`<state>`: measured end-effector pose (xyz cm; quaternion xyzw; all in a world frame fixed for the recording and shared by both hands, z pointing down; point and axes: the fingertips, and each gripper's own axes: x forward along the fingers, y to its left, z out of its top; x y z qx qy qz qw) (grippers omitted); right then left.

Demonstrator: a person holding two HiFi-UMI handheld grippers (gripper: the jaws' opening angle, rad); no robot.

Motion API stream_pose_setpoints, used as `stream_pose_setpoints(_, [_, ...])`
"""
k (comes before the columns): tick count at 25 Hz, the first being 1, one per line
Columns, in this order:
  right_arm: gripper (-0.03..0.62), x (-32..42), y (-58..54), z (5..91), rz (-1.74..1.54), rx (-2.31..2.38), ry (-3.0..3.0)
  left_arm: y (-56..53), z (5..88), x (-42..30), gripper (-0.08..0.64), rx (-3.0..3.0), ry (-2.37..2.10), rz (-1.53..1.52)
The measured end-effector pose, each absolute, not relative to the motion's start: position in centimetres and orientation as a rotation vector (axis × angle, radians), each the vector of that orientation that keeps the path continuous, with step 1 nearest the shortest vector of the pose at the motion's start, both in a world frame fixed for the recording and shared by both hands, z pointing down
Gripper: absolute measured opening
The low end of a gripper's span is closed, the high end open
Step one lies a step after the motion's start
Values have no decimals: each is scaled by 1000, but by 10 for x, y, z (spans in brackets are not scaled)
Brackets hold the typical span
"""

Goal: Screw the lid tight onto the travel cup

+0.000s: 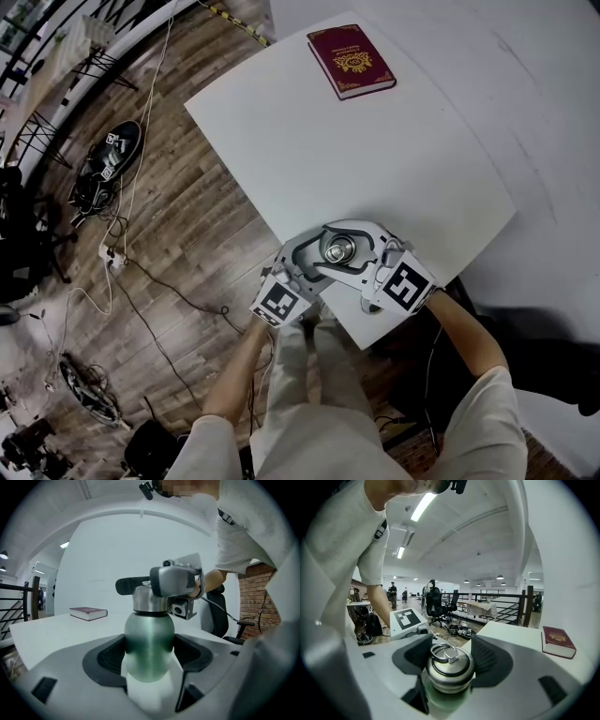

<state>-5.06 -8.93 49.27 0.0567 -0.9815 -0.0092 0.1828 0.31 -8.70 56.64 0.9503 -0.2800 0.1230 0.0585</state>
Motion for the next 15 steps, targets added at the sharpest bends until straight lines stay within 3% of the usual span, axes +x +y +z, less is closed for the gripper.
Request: stream_pose_setpoints(15, [255,-45,-107,492,10,720,-2721,-87,567,3,328,2873,-853,378])
